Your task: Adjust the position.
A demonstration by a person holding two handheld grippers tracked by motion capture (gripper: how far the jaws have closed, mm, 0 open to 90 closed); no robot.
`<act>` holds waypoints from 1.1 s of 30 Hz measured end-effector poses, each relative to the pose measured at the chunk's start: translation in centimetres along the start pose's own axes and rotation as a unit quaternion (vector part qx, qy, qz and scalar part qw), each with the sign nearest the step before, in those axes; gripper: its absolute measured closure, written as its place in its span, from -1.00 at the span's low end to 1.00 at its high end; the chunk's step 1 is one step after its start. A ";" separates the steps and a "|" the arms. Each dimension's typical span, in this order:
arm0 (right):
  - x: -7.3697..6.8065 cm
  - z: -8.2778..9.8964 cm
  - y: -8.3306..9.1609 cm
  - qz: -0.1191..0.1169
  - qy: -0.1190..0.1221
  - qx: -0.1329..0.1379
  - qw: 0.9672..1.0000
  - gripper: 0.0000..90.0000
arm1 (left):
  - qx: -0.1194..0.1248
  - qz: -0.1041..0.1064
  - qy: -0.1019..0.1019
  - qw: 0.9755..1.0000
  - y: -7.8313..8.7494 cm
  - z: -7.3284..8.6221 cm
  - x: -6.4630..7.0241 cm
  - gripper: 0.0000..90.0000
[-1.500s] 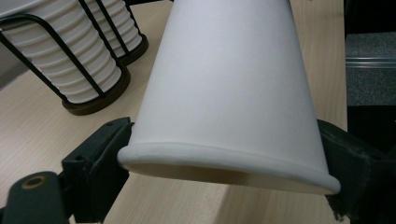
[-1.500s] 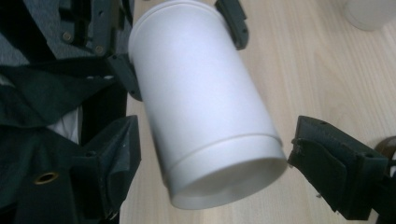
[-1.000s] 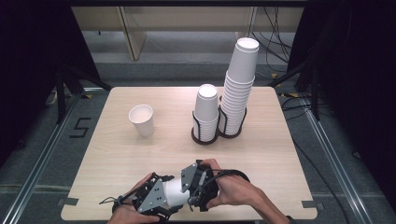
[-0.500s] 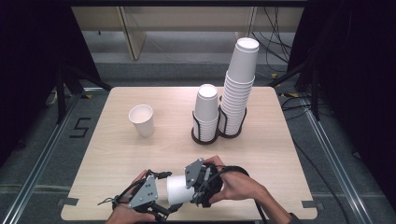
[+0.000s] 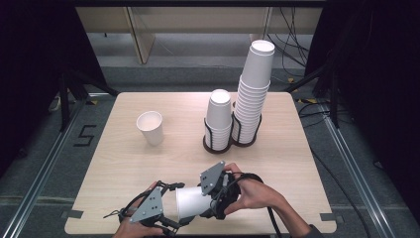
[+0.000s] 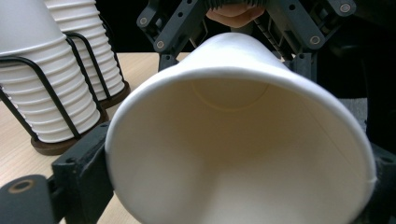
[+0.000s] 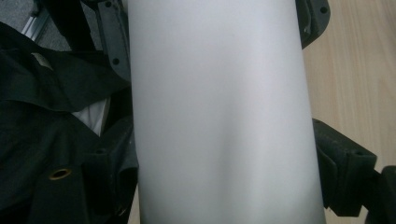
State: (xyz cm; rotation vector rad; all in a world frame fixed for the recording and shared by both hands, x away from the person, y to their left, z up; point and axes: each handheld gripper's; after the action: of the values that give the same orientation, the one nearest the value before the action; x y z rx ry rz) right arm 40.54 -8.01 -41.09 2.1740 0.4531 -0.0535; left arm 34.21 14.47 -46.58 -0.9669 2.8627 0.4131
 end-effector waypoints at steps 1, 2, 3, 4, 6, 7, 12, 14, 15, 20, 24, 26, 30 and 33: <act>0.0 0.1 -0.1 0.001 -0.002 0.000 1.000 -0.55 | -0.004 -0.001 -0.001 1.000 0.0 0.0 0.0 -0.80; 0.0 0.1 -0.1 0.005 -0.006 -0.004 1.000 -0.56 | -0.008 -0.002 0.000 1.000 -0.1 0.0 0.0 -0.80; -0.1 0.1 0.0 0.023 -0.014 -0.014 1.000 -0.59 | -0.012 -0.005 0.005 1.000 -0.2 -0.1 0.1 -0.80; 0.0 0.1 -0.1 0.027 -0.013 -0.018 0.999 -0.61 | -0.022 -0.007 0.003 1.000 -0.2 -0.1 0.0 -0.79; -0.3 0.0 0.2 0.048 -0.015 -0.034 0.998 -0.60 | -0.027 -0.009 0.002 1.000 -0.3 -0.1 0.0 -0.79; -0.6 -0.2 0.2 0.058 -0.024 -0.040 0.997 -0.60 | -0.035 -0.013 -0.001 0.999 -0.2 -0.2 0.0 -0.79; -0.9 -0.7 -0.1 0.082 -0.008 -0.066 0.994 -0.61 | -0.052 -0.017 0.000 0.998 -0.3 -0.5 0.2 -0.79; -1.0 -0.8 -0.7 0.077 -0.022 -0.079 0.994 -0.59 | -0.051 -0.015 0.005 0.999 -0.3 -0.6 0.3 -0.79; -1.0 -0.8 -0.9 0.088 -0.012 -0.090 0.992 -0.54 | -0.053 -0.017 0.004 0.998 -0.3 -0.6 0.3 -0.79; -0.8 -0.4 -0.8 0.075 -0.019 -0.070 0.995 -0.52 | -0.013 -0.023 0.066 0.997 -0.1 -0.3 -0.2 -0.88; 0.0 0.4 0.2 0.062 -0.005 -0.016 0.998 -0.51 | 0.011 -0.033 0.110 0.993 0.3 -0.1 -1.0 -0.95; 0.3 0.8 1.0 0.062 -0.008 0.008 0.998 -0.51 | 0.018 -0.034 0.126 0.991 0.4 0.1 -1.3 -0.94; 0.4 1.5 2.4 0.067 -0.026 0.053 0.996 -0.51 | 0.020 -0.035 0.151 0.988 0.3 0.4 -1.6 -0.89; 0.3 1.5 2.6 0.062 -0.032 0.067 0.995 -0.51 | 0.029 -0.030 0.153 0.987 0.2 0.4 -1.4 -0.76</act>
State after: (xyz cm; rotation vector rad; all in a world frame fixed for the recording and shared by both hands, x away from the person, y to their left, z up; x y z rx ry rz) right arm 41.87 -10.52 -40.11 2.3196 0.2845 -0.0876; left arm 35.17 15.54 -46.67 -1.1981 3.0817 0.1883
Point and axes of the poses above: each handheld gripper's, and its own axes: y roughly backward along the jaws, z roughly out of its underside, x roughly to its right, and after that the axes turned 15 degrees about -z, right-handed
